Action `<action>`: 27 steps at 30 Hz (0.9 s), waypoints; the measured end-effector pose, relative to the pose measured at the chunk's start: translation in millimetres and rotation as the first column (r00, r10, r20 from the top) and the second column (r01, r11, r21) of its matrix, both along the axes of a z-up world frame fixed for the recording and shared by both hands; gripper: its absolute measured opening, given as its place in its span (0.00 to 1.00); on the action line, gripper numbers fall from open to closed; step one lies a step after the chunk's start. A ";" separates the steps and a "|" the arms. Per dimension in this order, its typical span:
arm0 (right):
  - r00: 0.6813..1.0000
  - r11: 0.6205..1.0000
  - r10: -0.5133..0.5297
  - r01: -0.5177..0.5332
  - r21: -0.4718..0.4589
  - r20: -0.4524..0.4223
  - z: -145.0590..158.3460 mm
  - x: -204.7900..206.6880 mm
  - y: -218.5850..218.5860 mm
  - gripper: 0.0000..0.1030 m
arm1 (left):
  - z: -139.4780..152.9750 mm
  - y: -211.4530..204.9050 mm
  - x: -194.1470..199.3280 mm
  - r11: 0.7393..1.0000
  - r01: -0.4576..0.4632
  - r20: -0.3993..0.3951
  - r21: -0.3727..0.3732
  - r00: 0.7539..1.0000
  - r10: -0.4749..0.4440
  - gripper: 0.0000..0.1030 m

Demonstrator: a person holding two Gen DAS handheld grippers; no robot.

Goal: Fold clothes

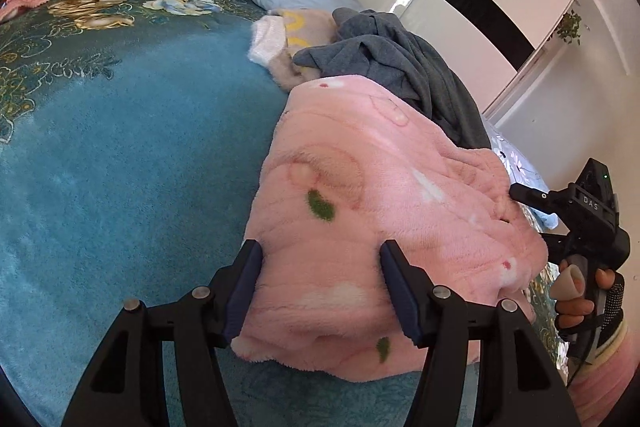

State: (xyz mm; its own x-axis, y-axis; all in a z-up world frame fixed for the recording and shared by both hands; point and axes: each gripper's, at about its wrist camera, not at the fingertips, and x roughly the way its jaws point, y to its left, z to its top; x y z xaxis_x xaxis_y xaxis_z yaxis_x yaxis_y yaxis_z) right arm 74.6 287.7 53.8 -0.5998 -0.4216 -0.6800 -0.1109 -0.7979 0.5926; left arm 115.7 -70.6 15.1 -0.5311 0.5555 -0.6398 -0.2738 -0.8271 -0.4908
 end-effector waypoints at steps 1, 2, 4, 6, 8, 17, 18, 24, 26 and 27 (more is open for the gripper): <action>1.000 1.000 -0.003 0.003 -0.005 0.001 0.1 -1.7 -0.6 0.68 | -0.3 -0.6 -0.3 1.000 0.001 0.001 0.005 1.000 -0.001 0.61; 1.000 1.000 0.005 -0.005 -0.016 -0.001 1.3 -3.3 -2.4 0.68 | -0.6 -1.1 -0.5 1.000 0.002 0.002 0.010 1.000 -0.002 0.61; 1.000 0.999 0.022 -0.022 -0.036 -0.006 3.6 -6.5 -6.0 0.68 | -1.3 -1.6 -1.0 1.000 0.004 0.004 0.017 1.000 -0.004 0.61; 0.999 0.999 0.036 -0.037 -0.036 -0.011 4.6 -12.2 -11.0 0.68 | -1.7 -2.1 -1.1 1.000 0.007 0.002 0.023 1.000 -0.007 0.61; 0.999 0.999 0.032 -0.032 -0.028 0.008 1.4 -19.0 -14.0 0.68 | -2.2 -3.7 -0.9 0.999 0.012 0.000 0.035 1.000 -0.012 0.61; 0.999 0.996 -0.010 0.006 0.091 0.040 11.3 -22.1 -34.2 0.25 | -5.7 -15.4 1.1 0.991 0.029 -0.009 0.131 1.000 -0.028 0.61; 1.000 0.996 -0.007 0.005 0.094 0.016 18.2 -18.9 -36.0 0.24 | -5.6 -17.3 1.5 0.988 0.032 -0.011 0.148 0.999 -0.031 0.61; 0.984 0.998 0.024 -0.012 0.069 -0.178 73.4 10.2 -26.3 0.23 | 3.8 -25.5 8.0 0.965 0.073 -0.073 0.250 0.996 -0.056 0.61; 0.980 0.998 0.002 0.011 0.062 -0.198 82.7 20.6 -13.0 0.23 | 6.3 -22.8 10.2 0.962 0.098 -0.091 0.256 0.993 -0.077 0.61; 0.980 0.998 -0.008 0.020 0.061 -0.200 83.1 23.9 -5.2 0.23 | 7.4 -21.6 11.2 0.960 0.108 -0.098 0.257 0.991 -0.085 0.61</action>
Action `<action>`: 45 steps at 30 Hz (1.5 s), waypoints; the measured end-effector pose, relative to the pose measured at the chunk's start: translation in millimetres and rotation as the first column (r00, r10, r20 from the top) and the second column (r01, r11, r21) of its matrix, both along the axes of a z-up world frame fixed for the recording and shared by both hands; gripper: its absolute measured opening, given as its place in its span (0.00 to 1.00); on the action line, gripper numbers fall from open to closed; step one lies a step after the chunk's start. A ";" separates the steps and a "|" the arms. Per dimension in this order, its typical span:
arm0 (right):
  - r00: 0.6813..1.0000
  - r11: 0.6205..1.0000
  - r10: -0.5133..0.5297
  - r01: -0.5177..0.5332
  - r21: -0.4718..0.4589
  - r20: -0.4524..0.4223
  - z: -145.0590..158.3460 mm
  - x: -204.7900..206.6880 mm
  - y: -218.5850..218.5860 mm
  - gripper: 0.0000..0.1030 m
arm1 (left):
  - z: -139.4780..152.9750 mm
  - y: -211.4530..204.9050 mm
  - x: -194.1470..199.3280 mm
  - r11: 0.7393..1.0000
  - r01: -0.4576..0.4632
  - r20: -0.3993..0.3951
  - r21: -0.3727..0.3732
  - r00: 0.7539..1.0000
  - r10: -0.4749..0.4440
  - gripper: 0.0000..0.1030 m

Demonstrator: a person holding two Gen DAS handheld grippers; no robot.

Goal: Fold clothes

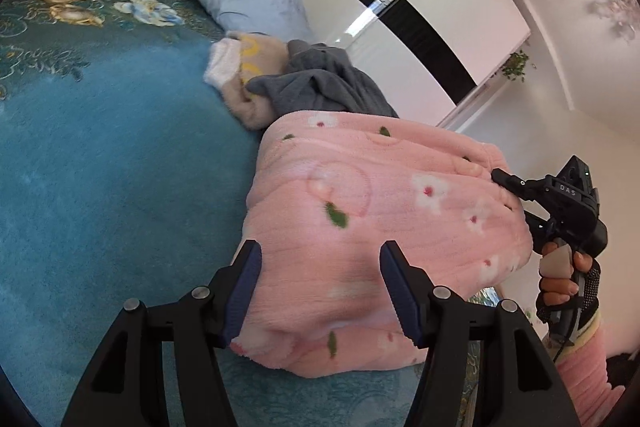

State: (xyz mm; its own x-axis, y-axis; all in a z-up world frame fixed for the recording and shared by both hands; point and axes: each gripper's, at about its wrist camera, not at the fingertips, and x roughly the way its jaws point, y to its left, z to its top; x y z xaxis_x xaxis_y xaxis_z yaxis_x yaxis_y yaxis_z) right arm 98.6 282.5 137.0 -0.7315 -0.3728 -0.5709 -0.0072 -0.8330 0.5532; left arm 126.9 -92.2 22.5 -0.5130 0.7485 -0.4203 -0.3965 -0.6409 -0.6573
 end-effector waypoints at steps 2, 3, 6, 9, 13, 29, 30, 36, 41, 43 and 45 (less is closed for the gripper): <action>0.999 1.000 -0.026 0.026 -0.013 0.026 -10.0 4.1 16.0 0.23 | 0.9 1.6 1.1 1.000 0.007 -0.005 -0.007 1.000 -0.007 0.61; 0.998 0.999 -0.039 0.040 -0.023 0.046 -17.7 5.7 23.5 0.23 | 0.5 1.5 0.9 1.000 0.007 -0.003 -0.006 1.000 -0.007 0.61; 0.986 0.994 -0.090 0.098 -0.051 0.138 -56.7 7.1 42.9 0.23 | -1.0 0.3 -0.1 1.000 -0.001 0.009 -0.005 1.000 0.001 0.61; 0.969 0.987 -0.116 0.138 -0.086 0.219 -92.4 8.8 56.9 0.23 | -2.2 0.1 -0.4 1.000 -0.006 0.017 -0.008 1.000 0.006 0.61; 0.970 0.979 -0.121 0.152 -0.136 0.210 -102.9 14.2 66.5 0.23 | 2.4 1.0 0.3 0.999 -0.026 0.008 -0.033 1.000 0.026 0.61; 0.973 0.983 -0.144 0.161 -0.086 0.180 -92.9 21.2 70.9 0.23 | 8.7 56.0 3.8 0.979 0.156 0.018 -0.130 0.988 -0.155 0.61; 0.970 0.982 -0.148 0.167 -0.087 0.195 -98.0 21.0 71.3 0.24 | 7.2 54.9 4.2 0.980 0.157 0.022 -0.126 0.988 -0.156 0.61; 0.959 0.978 -0.152 0.181 -0.106 0.238 -101.5 22.1 74.2 0.29 | 5.5 54.3 7.1 0.979 0.164 0.013 -0.118 0.986 -0.164 0.61; 0.963 0.982 -0.187 0.181 0.047 0.193 -61.7 34.2 68.8 0.29 | 3.7 50.0 7.8 0.983 0.161 0.014 -0.093 0.987 -0.160 0.61; 0.956 0.966 -0.247 0.230 0.113 0.161 -43.0 41.8 71.3 0.29 | 2.8 48.8 7.2 0.984 0.161 0.014 -0.081 0.987 -0.161 0.61; 0.954 0.956 -0.276 0.260 0.138 0.118 -25.9 50.6 69.2 0.29 | 2.7 48.4 7.4 0.984 0.161 0.012 -0.075 0.987 -0.161 0.61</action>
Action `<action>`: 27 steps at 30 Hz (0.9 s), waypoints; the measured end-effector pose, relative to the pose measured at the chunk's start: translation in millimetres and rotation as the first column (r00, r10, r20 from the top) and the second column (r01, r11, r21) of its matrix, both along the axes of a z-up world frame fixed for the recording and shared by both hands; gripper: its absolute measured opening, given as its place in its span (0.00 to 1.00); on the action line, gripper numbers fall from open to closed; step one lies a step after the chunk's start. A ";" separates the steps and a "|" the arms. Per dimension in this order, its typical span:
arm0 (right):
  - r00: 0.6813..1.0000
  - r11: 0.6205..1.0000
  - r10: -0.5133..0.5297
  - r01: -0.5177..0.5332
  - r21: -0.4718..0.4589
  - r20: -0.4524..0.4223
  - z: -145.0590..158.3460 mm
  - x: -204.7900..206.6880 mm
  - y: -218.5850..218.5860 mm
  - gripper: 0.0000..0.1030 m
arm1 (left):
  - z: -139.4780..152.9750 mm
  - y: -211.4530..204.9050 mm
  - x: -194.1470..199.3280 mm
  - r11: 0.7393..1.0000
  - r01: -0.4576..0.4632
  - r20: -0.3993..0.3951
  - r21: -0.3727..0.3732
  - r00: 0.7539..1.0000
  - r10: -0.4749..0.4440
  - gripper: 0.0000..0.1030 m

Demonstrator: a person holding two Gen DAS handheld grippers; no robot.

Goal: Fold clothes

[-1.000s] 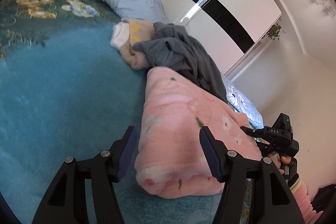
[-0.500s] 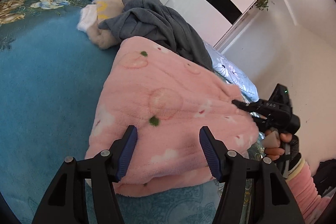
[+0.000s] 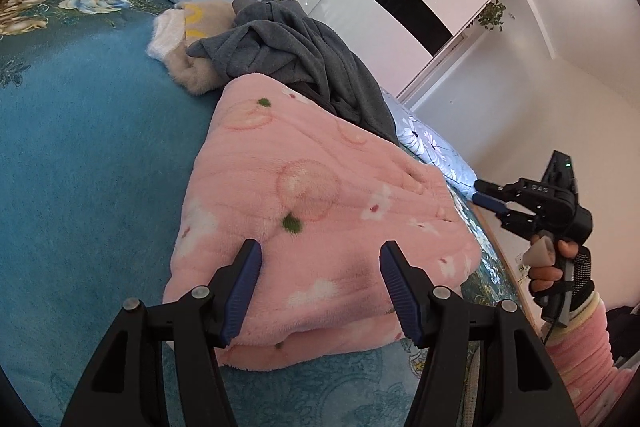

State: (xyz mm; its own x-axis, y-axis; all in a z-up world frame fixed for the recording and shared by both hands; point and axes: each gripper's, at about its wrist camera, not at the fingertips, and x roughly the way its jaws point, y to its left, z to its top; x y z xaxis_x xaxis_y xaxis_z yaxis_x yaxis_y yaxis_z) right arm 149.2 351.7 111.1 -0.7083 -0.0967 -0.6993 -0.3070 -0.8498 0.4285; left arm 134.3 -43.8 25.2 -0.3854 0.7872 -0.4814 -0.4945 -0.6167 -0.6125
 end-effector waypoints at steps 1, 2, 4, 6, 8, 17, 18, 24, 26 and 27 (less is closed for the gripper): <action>1.000 1.000 0.012 -0.011 0.016 -0.017 6.1 2.6 -5.8 0.29 | 0.0 0.3 0.3 1.000 -0.001 -0.002 0.000 1.000 0.001 0.61; 0.999 0.999 0.032 -0.031 0.035 -0.027 11.1 5.4 -15.8 0.29 | 0.0 0.3 0.6 1.000 -0.001 -0.003 0.000 1.000 0.001 0.61; 0.995 0.993 0.098 -0.096 0.069 -0.022 12.0 5.9 -42.6 0.29 | -0.2 -0.5 1.8 1.000 0.000 -0.008 0.005 1.000 0.000 0.61; 0.985 0.977 0.169 -0.170 0.125 0.019 2.7 3.5 -73.5 0.29 | -1.3 -2.8 2.8 1.000 0.002 -0.010 0.017 1.000 -0.002 0.61; 0.969 0.950 0.236 -0.245 0.192 0.069 -10.0 4.5 -99.3 0.29 | -3.1 -6.0 2.3 0.999 0.004 -0.003 0.036 1.000 -0.004 0.61; 0.969 0.957 0.209 -0.230 0.176 0.131 -53.6 30.6 -85.1 0.28 | -4.3 -5.0 1.4 0.999 0.008 -0.002 0.042 1.000 -0.008 0.61; 0.969 0.954 0.211 -0.233 0.188 0.133 -56.4 31.0 -87.6 0.28 | -4.7 -5.7 0.9 0.999 0.007 0.001 0.046 1.000 -0.007 0.61; 0.969 0.956 0.195 -0.222 0.193 0.150 -72.6 25.3 -92.3 0.28 | -5.6 -6.2 0.4 0.999 0.011 0.003 0.052 1.000 -0.011 0.61; 0.970 0.958 0.189 -0.217 0.188 0.156 -75.5 22.3 -92.1 0.28 | -5.6 -6.1 0.5 0.999 0.011 0.002 0.052 1.000 -0.011 0.61; 0.970 0.958 0.187 -0.215 0.187 0.157 -76.0 21.1 -91.7 0.28 | -5.7 -6.3 0.6 0.999 0.011 0.002 0.052 1.000 -0.012 0.61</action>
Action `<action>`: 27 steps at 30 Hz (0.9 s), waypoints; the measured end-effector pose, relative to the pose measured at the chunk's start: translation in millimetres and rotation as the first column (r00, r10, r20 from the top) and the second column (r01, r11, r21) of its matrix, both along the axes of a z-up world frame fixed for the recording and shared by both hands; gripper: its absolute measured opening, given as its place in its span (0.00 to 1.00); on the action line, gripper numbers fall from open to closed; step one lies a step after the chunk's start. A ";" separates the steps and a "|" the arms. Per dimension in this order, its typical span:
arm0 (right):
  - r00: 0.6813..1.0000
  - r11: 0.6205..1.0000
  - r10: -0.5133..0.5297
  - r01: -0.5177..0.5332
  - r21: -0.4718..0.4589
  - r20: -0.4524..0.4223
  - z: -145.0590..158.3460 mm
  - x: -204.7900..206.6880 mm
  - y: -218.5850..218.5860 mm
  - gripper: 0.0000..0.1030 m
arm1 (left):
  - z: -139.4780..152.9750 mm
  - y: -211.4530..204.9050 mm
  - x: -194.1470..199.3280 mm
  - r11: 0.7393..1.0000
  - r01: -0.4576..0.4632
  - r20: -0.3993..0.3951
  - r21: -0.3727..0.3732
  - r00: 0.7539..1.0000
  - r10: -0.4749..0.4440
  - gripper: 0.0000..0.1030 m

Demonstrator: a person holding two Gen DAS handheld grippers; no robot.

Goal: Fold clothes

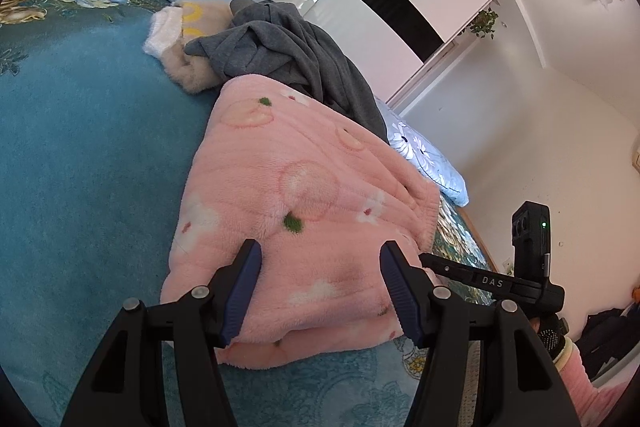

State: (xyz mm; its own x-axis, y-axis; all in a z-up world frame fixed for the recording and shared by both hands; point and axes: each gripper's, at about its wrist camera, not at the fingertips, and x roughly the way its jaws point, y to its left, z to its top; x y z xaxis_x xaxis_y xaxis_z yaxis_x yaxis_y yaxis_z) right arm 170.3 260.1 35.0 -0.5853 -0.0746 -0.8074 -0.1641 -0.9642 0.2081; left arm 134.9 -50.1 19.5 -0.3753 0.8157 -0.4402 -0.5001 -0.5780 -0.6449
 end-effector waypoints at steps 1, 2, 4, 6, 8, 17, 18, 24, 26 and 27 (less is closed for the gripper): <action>1.000 1.000 -0.004 0.004 -0.006 -0.002 0.9 -0.1 0.6 0.28 | -0.1 -0.5 0.3 1.000 -0.001 0.000 0.001 1.000 0.001 0.61; 1.000 1.000 -0.007 0.007 -0.018 -0.010 3.4 0.9 1.8 0.28 | -0.1 -1.1 0.4 1.000 -0.003 0.001 0.003 1.000 0.003 0.61; 0.999 0.997 -0.018 0.015 -0.070 -0.049 13.9 6.5 8.2 0.28 | -0.6 -2.2 0.3 1.000 -0.006 0.004 0.008 1.000 0.006 0.61; 0.993 0.992 -0.029 0.015 -0.125 -0.111 26.0 12.0 18.0 0.28 | -0.7 -1.7 0.0 1.000 -0.008 0.005 0.006 1.000 0.008 0.61; 0.991 0.991 -0.056 0.040 -0.126 -0.123 29.7 10.1 27.9 0.34 | -0.3 -0.4 0.5 1.000 -0.008 0.000 -0.001 1.000 0.008 0.61; 0.975 0.902 -0.220 0.191 -0.386 -0.032 -26.6 -11.5 88.6 0.66 | -0.5 -0.8 0.1 1.000 -0.007 0.001 0.004 1.000 0.007 0.61; 0.974 0.892 -0.223 0.189 -0.411 -0.036 -30.2 -11.6 90.3 0.68 | -0.3 -1.1 -0.2 1.000 -0.007 0.003 0.007 1.000 0.007 0.61; 0.974 0.842 -0.215 0.144 -0.520 -0.078 -41.4 -12.4 101.8 0.68 | 19.6 -6.5 -3.0 1.000 -0.011 -0.015 -0.006 1.000 0.011 0.61; 0.974 0.836 -0.209 0.134 -0.532 -0.083 -43.7 -13.9 100.1 0.70 | 28.2 -13.4 -11.9 0.999 -0.046 -0.023 -0.028 0.999 0.046 0.63; 0.976 0.832 -0.202 0.128 -0.540 -0.080 -45.3 -15.9 99.5 0.71 | 30.8 -17.3 -17.9 0.996 -0.071 -0.021 -0.045 0.997 0.071 0.65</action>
State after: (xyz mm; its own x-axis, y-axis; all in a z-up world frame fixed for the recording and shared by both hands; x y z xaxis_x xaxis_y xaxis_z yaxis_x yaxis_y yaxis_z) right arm 154.4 359.6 -10.2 -0.7231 -0.3608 -0.5890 -0.2469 -0.6614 0.7083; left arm 117.0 -67.4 50.3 -0.4402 0.7662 -0.4682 -0.4687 -0.6408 -0.6080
